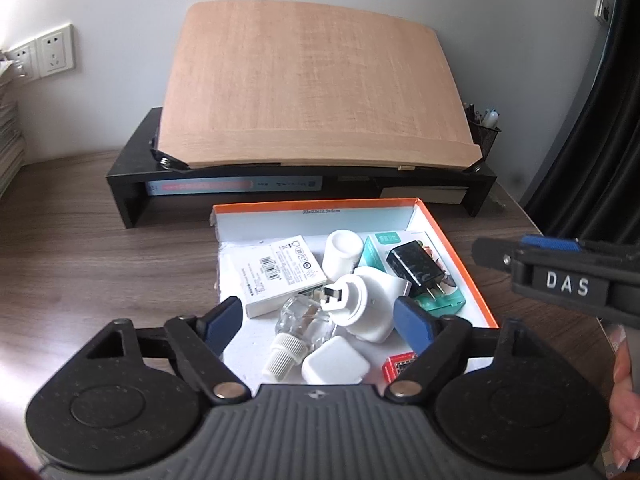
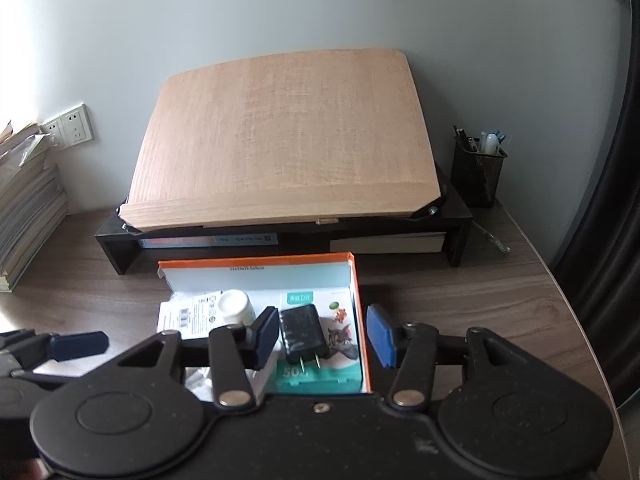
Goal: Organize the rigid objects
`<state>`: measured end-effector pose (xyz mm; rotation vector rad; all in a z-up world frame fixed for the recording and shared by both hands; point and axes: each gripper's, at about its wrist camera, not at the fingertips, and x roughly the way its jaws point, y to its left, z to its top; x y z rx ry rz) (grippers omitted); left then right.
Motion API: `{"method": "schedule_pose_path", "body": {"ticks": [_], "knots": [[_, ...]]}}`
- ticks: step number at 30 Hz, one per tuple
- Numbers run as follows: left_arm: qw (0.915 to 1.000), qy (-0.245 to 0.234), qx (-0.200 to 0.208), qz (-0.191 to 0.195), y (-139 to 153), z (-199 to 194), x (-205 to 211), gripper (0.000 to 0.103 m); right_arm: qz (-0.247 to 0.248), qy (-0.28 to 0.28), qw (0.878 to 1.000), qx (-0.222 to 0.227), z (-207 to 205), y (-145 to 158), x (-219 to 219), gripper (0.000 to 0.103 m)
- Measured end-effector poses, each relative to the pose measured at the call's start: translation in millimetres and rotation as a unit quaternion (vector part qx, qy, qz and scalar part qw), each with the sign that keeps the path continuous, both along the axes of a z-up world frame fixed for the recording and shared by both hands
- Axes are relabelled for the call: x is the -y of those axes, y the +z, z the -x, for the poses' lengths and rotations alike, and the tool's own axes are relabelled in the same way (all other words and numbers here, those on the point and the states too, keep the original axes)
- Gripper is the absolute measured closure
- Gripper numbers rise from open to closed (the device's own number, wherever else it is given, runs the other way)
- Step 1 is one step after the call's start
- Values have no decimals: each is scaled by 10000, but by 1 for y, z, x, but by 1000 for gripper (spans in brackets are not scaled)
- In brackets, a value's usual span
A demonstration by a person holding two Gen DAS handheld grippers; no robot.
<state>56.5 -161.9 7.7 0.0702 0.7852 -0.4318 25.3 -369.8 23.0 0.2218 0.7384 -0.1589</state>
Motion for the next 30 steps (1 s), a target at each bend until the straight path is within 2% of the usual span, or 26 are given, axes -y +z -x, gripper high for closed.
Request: {"method": "schedule_pose_path", "body": {"ticks": [4,14,15,22,30], "knots": [[9999,105,47,-12,8,19,-6,8,-10,-4,10000,-77,22,0,-3,36],[9994,246,159,-175,20,77,-13,3,5,59,9998,-176,84,3,-13,35],[9994,252,149,-192,20,83,-13,0,-16,52,9998,-175,91,2,-14,34],[9991,330,63,-265,12,110,-13,0,-91,17,9992,-396,128,-6,-19,33],[9986,457,-50,-279,5,124,-11,0,-35,70,9989,-465,142,-7,-26,33]]}}
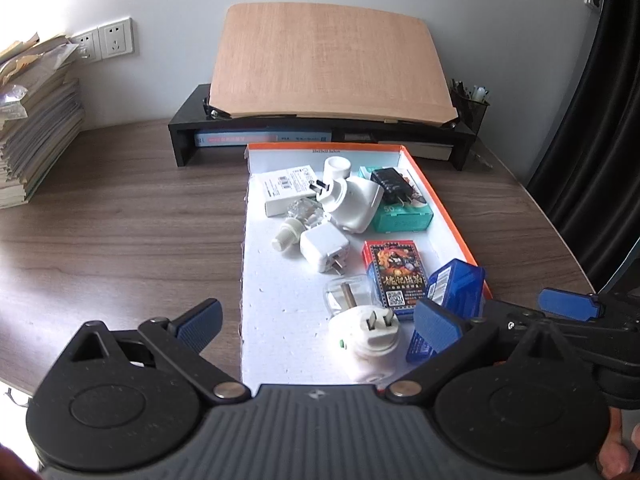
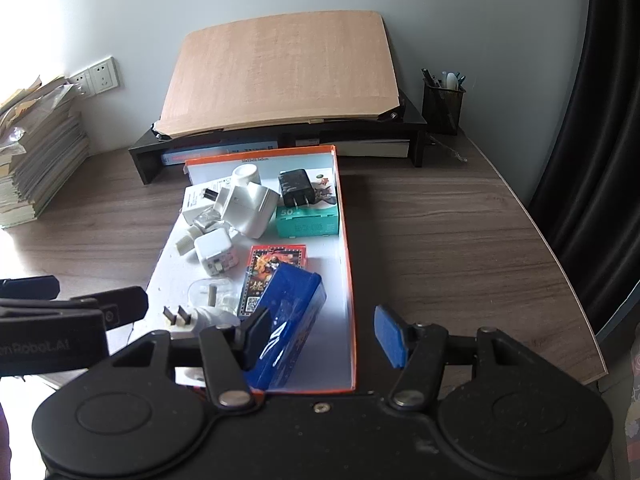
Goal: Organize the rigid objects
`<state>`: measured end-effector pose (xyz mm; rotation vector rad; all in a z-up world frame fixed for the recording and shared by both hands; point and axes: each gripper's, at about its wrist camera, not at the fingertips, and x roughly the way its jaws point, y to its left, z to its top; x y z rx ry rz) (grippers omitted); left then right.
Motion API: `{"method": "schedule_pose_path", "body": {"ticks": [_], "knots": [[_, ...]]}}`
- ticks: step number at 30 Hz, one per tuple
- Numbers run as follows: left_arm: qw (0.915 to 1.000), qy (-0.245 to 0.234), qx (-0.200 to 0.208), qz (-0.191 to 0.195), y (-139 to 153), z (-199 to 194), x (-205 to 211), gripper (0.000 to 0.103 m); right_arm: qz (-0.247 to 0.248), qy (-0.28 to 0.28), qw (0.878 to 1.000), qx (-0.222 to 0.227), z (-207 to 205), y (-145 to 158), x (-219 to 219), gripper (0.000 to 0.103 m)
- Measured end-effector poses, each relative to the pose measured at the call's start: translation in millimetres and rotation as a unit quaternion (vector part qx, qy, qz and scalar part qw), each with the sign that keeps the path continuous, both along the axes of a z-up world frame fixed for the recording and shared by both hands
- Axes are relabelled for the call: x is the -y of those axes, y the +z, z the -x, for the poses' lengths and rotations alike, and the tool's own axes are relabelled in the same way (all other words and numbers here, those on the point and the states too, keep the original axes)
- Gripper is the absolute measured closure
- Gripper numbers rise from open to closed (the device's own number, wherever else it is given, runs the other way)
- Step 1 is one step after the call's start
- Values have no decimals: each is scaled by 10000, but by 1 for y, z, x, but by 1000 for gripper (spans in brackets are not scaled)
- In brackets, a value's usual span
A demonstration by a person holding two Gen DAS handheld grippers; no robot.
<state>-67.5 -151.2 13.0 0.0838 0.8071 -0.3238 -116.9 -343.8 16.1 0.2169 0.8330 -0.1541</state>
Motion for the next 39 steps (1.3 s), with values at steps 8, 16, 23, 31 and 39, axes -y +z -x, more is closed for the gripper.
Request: {"method": "schedule_pose_path", "body": {"ticks": [8,16,23,31,39], "knots": [[9999,19,-120,50,-5,8,5,0,-3,-15,10000,-75,2,-4,1,33],[9997,83,-218,94,-9,10,12,0,35,-81,9998,-156,5,-7,7,33],[9997,85,-219,36,-10,10,18,0,46,-121,9997,-211,6,-9,11,33],[9997,126,-232,-20,-12,6,21,0,19,-88,9996,-257,2,-14,14,33],[9995,174,-244,-141,-15,1,24,0,-9,-24,9996,-293,-4,-18,17,33]]}}
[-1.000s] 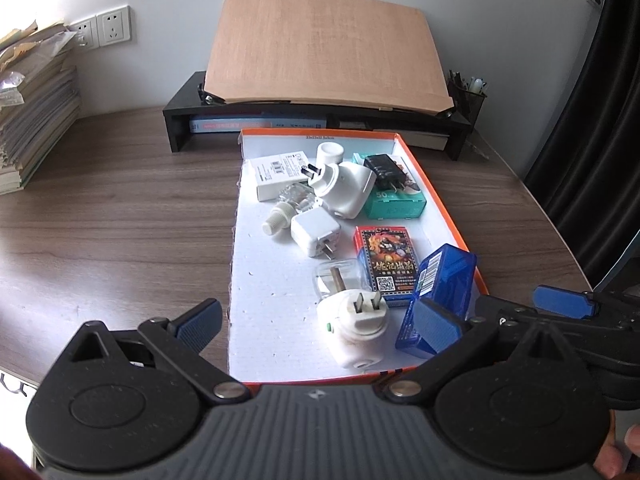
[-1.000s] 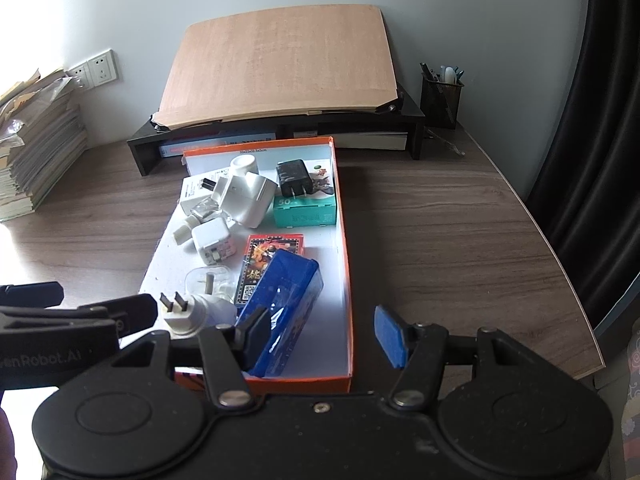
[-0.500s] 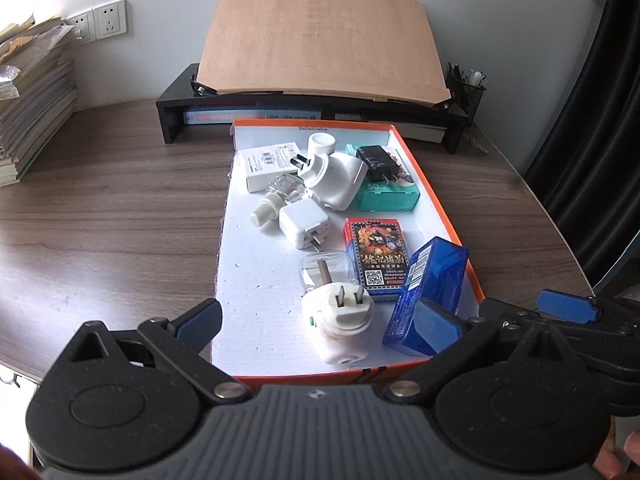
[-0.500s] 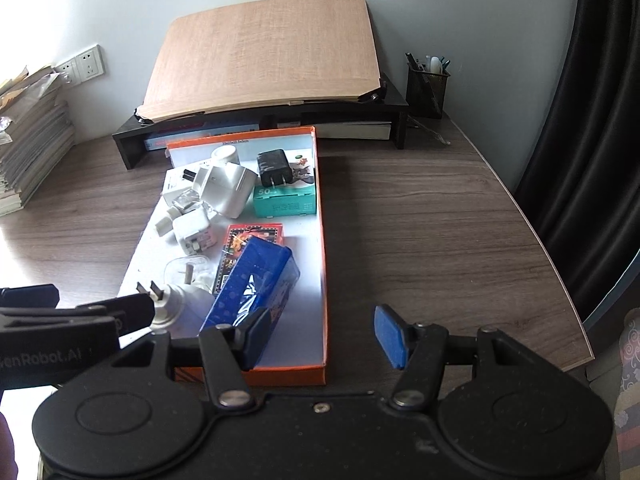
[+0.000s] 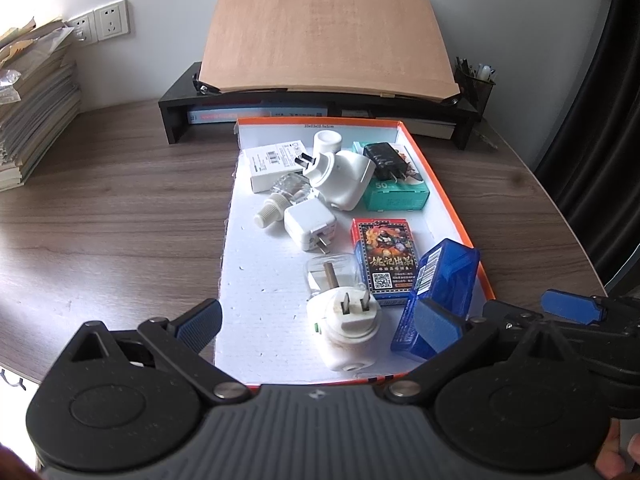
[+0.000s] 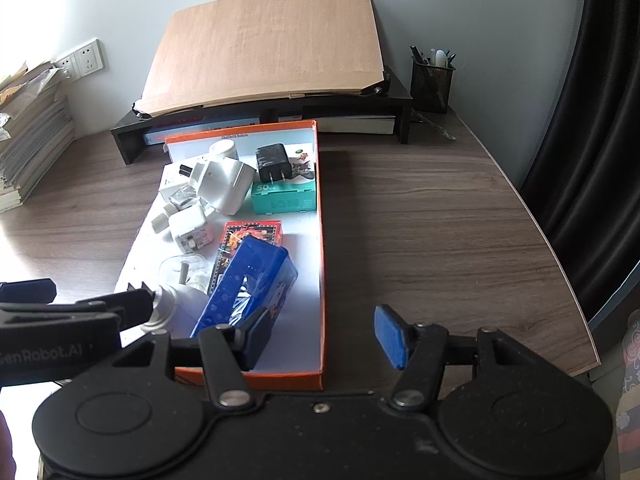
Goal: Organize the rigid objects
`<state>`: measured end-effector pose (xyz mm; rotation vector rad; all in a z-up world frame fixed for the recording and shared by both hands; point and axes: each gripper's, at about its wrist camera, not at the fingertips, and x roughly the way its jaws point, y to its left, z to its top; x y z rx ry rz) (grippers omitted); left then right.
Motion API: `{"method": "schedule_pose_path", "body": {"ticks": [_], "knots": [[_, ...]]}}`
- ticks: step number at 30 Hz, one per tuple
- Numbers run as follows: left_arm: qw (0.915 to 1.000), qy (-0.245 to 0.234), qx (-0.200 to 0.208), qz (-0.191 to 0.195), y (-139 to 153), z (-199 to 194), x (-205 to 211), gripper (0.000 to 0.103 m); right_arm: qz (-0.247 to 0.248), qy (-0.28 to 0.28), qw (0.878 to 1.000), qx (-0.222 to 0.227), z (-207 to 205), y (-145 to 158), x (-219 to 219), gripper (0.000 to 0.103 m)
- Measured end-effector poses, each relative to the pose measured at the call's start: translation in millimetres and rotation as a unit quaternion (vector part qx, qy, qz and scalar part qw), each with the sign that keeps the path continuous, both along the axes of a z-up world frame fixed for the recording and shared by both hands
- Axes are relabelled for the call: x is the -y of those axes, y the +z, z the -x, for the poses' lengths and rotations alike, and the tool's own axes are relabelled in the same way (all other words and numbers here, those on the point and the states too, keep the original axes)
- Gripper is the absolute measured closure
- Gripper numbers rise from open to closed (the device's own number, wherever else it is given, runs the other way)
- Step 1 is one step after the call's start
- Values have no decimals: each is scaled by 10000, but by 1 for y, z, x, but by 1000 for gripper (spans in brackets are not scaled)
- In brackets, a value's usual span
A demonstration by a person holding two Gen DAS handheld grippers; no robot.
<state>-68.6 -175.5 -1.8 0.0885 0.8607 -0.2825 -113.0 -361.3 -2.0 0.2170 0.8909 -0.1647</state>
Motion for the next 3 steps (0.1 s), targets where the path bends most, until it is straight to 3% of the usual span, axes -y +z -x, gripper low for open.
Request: {"method": "schedule_pose_path", "body": {"ticks": [3], "knots": [[10000,5,-24,-3,0,-2,0,0,2,30,10000,-7,-3,-1,0,33]]}}
